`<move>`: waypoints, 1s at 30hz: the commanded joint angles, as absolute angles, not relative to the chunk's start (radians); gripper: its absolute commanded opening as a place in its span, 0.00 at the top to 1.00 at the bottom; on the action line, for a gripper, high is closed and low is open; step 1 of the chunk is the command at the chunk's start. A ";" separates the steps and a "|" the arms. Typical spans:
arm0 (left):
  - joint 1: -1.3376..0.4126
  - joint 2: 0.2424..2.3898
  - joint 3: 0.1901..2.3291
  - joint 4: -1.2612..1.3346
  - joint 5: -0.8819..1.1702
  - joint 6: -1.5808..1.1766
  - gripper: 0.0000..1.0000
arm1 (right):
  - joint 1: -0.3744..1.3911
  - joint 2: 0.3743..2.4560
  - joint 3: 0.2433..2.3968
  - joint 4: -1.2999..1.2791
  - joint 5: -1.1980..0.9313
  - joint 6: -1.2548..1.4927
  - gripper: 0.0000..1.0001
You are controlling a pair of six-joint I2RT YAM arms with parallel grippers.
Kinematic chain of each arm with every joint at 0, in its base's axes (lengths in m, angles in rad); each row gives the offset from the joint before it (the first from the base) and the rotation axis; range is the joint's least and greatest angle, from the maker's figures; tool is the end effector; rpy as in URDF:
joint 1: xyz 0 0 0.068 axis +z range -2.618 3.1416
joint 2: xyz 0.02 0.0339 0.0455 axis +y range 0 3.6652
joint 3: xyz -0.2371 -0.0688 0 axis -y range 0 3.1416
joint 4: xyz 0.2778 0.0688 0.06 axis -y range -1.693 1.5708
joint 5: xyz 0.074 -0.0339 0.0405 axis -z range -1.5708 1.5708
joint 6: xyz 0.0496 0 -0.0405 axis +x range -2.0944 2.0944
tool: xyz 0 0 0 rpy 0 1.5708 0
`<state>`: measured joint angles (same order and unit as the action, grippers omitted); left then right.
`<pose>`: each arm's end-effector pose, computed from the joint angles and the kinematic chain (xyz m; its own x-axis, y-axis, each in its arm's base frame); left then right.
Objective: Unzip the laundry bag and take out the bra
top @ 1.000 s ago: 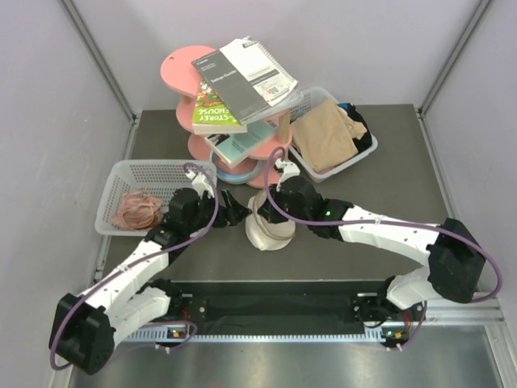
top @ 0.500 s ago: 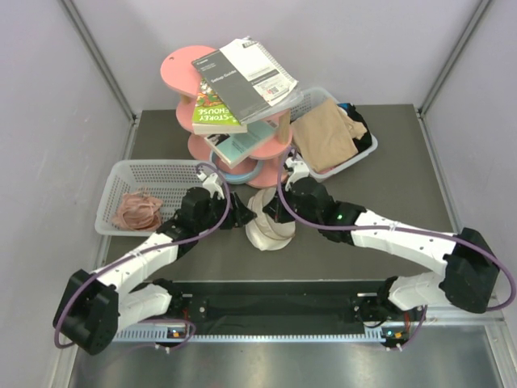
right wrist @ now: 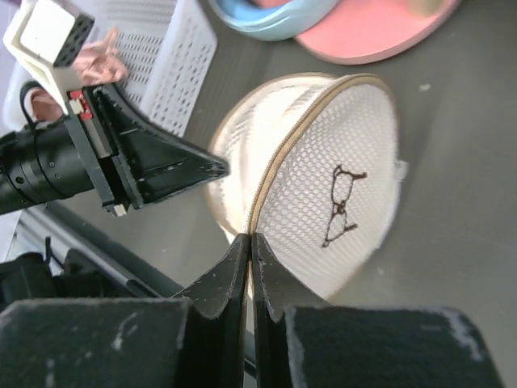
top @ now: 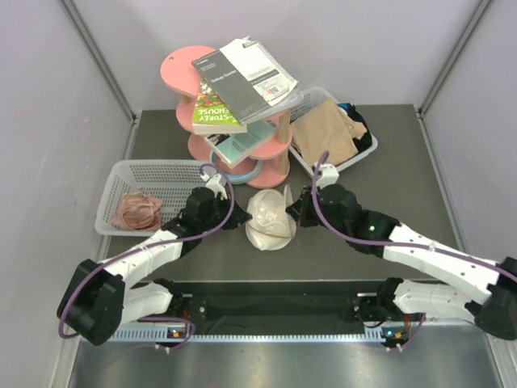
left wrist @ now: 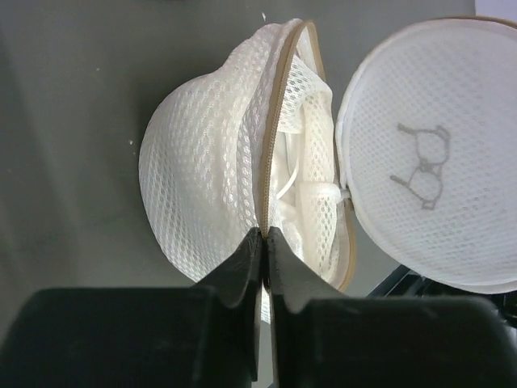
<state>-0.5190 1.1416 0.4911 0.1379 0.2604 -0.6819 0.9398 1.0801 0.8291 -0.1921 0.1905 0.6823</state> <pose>0.2411 -0.1524 0.1488 -0.7555 -0.2698 -0.5970 0.2550 0.7183 -0.6473 0.1864 0.2392 0.2591 -0.6326 0.1837 -0.7524 -0.3775 0.7751 0.5067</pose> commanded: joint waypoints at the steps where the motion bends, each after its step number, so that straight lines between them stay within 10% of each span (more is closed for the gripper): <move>1: -0.522 1.121 0.474 0.166 0.239 -0.673 0.99 | 0.924 0.925 0.812 -0.375 0.346 0.695 0.96; 13: -0.523 1.040 0.456 0.078 0.207 -0.611 1.00 | 0.907 0.673 0.888 -0.735 0.664 0.738 0.43; 30: -0.528 0.951 0.405 0.005 0.207 -0.586 1.00 | 0.939 1.219 0.816 -0.008 0.095 0.643 0.39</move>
<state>-0.5220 0.9737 0.4202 0.0013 0.2184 -0.5995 0.9211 1.1633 0.7898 -0.2539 0.2512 0.6933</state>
